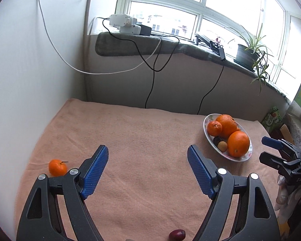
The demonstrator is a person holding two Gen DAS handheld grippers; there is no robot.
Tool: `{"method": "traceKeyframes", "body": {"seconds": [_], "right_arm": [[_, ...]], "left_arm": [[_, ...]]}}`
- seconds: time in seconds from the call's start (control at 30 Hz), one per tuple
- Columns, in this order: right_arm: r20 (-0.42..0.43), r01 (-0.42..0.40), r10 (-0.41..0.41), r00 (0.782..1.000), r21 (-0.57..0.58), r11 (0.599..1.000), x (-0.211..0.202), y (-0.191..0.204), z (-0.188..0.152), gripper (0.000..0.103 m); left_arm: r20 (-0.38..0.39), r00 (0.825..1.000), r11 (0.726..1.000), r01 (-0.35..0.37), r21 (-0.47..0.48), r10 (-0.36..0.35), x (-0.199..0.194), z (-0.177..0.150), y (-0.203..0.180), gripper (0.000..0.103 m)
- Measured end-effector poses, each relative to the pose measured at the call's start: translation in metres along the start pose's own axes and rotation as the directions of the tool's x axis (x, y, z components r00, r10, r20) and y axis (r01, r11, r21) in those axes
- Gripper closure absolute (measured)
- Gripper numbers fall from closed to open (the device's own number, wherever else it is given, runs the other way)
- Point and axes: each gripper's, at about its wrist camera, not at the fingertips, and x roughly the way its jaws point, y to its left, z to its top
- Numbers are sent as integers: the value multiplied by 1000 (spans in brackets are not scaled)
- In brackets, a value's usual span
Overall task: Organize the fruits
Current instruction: 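Move the left tool to a tangerine on the towel while the right tool approaches a dark cherry, then close the left tool around the tangerine while the right tool closes around the dark cherry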
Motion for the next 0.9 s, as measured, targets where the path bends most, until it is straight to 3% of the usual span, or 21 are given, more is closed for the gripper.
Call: {"method": "traceKeyframes", "body": {"seconds": [0.5, 0.73, 0.9], "right_arm": [[-95, -96, 87, 992, -94, 991, 32, 69, -16, 6], [-154, -129, 108, 982, -135, 982, 47, 95, -27, 6], [-188, -158, 128, 974, -153, 976, 54, 109, -36, 6]], "left_arm": [[-55, 988, 980, -151, -127, 145, 0, -33, 89, 22], [-83, 984, 971, -168, -169, 155, 11, -42, 116, 24], [-98, 981, 968, -182, -176, 167, 21, -44, 127, 36]]}}
